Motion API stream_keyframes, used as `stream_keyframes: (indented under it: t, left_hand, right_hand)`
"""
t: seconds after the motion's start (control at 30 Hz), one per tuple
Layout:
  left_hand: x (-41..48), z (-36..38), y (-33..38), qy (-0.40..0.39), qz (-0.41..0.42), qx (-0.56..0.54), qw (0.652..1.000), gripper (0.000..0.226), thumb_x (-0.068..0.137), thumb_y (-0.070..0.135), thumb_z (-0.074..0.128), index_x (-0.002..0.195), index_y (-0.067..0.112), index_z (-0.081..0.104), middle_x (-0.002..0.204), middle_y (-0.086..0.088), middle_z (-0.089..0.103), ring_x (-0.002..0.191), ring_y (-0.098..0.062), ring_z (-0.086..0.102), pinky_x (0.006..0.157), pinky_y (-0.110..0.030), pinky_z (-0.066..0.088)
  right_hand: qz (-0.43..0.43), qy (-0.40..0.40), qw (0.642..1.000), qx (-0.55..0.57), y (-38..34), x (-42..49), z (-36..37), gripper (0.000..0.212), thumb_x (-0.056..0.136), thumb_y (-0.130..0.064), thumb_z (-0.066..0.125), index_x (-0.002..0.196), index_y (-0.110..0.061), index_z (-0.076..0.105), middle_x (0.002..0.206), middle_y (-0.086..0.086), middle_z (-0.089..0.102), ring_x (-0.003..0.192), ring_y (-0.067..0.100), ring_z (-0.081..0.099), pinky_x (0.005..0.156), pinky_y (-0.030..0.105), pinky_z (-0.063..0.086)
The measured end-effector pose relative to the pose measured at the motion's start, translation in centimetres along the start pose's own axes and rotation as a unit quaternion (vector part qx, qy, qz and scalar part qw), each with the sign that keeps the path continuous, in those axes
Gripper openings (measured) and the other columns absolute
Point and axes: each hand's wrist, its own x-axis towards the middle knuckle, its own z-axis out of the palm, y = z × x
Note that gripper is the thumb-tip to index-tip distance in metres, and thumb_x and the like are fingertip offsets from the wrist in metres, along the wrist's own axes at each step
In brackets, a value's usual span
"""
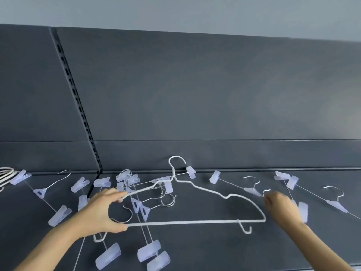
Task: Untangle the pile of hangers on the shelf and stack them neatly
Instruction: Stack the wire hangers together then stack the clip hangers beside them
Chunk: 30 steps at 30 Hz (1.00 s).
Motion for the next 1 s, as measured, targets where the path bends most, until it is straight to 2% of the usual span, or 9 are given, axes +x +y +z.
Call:
stream_keyframes:
  t: [0.13, 0.27, 0.37, 0.5, 0.6, 0.7, 0.77, 0.87, 1.0]
  left_hand:
    - [-0.5, -0.1, -0.7, 0.002, -0.002, -0.021, 1.000, 0.102, 0.042, 0.062, 0.066, 0.135, 0.032, 0.039, 0.110, 0.027, 0.040, 0.115, -0.005, 0.038, 0.101, -0.023, 0.031]
    - [-0.9, -0.7, -1.2, 0.010, 0.009, -0.008, 1.000, 0.100, 0.043, 0.062, 0.065, 0.135, 0.033, 0.038, 0.109, 0.031, 0.037, 0.114, -0.003, 0.035, 0.097, -0.020, 0.029]
    - [-1.2, -1.4, -1.5, 0.005, 0.017, -0.006, 1.000, 0.098, 0.043, 0.062, 0.064, 0.134, 0.036, 0.037, 0.111, 0.032, 0.035, 0.115, -0.003, 0.033, 0.095, -0.018, 0.027]
    - [-1.5, -3.0, -2.7, 0.022, 0.030, 0.004, 0.999, 0.096, 0.043, 0.063, 0.066, 0.132, 0.039, 0.036, 0.114, 0.033, 0.034, 0.119, -0.004, 0.032, 0.098, -0.021, 0.028]
    - [-2.4, -5.0, -4.3, 0.062, 0.033, 0.022, 0.997, 0.100, 0.038, 0.067, 0.068, 0.130, 0.039, 0.037, 0.114, 0.029, 0.036, 0.115, -0.006, 0.034, 0.097, -0.024, 0.030]
    - [-4.6, -6.8, -6.0, 0.065, -0.001, 0.041, 0.997, 0.107, 0.032, 0.071, 0.069, 0.129, 0.042, 0.035, 0.114, 0.026, 0.037, 0.115, -0.008, 0.034, 0.099, -0.029, 0.034]
    - [-6.4, -7.6, -7.1, 0.081, -0.019, 0.043, 0.996, 0.092, 0.039, 0.063, 0.066, 0.123, 0.047, 0.032, 0.110, 0.028, 0.035, 0.113, -0.009, 0.034, 0.095, -0.026, 0.033]
    - [-9.2, -8.2, -8.4, 0.093, -0.048, 0.073, 0.992, 0.083, 0.045, 0.057, 0.067, 0.118, 0.048, 0.028, 0.107, 0.033, 0.030, 0.108, -0.007, 0.033, 0.092, -0.023, 0.029]
    - [-13.1, -9.4, -11.4, 0.159, -0.096, 0.019, 0.982, 0.037, 0.064, 0.056, 0.062, 0.096, 0.050, 0.045, 0.098, 0.023, 0.050, 0.094, 0.003, 0.047, 0.087, -0.023, 0.036]
  right_hand:
    - [0.017, -0.045, 0.999, 0.025, -1.3, -1.0, 0.0, 0.019, 0.083, -0.013, 0.048, 0.066, -0.013, 0.040, 0.069, 0.002, 0.050, 0.074, 0.034, 0.051, 0.057, 0.032, 0.034]
    - [0.068, -0.048, 0.981, 0.173, -3.9, -0.3, -3.4, 0.028, 0.084, -0.011, 0.048, 0.057, -0.015, 0.051, 0.059, 0.006, 0.050, 0.068, 0.028, 0.043, 0.064, 0.036, 0.044]
    - [-0.028, -0.043, 0.978, 0.202, -8.4, -1.6, -5.4, 0.025, 0.089, -0.027, 0.053, 0.092, -0.007, 0.068, 0.087, 0.012, 0.069, 0.091, 0.032, 0.060, 0.077, 0.037, 0.046]
    - [-0.143, -0.163, 0.972, 0.092, -14.4, -4.7, -5.9, 0.065, 0.084, -0.064, 0.041, 0.135, -0.024, 0.042, 0.133, 0.000, 0.050, 0.126, 0.019, 0.044, 0.103, 0.034, 0.034]
    - [-0.214, -0.182, 0.958, 0.055, -16.4, -6.1, -5.6, 0.124, 0.041, -0.100, 0.003, 0.143, -0.031, 0.023, 0.139, -0.009, 0.043, 0.131, 0.015, 0.035, 0.108, 0.032, 0.024]
    - [-0.302, -0.174, 0.936, -0.041, -18.6, -7.6, -4.9, 0.138, 0.030, -0.100, 0.006, 0.147, -0.027, -0.001, 0.134, -0.013, 0.037, 0.128, 0.013, 0.031, 0.111, 0.030, 0.018]
    - [-0.350, -0.136, 0.922, -0.095, -20.7, -8.4, -4.5, 0.132, 0.043, -0.095, 0.029, 0.146, -0.021, -0.010, 0.134, -0.010, 0.036, 0.127, 0.015, 0.031, 0.113, 0.031, 0.017]
    - [-0.378, -0.082, 0.918, -0.082, -24.3, -8.5, -4.5, 0.112, 0.068, -0.070, 0.056, 0.147, -0.018, -0.005, 0.136, -0.008, 0.037, 0.130, 0.017, 0.031, 0.113, 0.030, 0.015]
    - [-0.426, -0.062, 0.902, -0.043, -29.1, -8.8, -3.7, 0.107, 0.066, -0.060, 0.065, 0.147, -0.019, 0.008, 0.133, -0.007, 0.041, 0.128, 0.017, 0.033, 0.117, 0.032, 0.009]
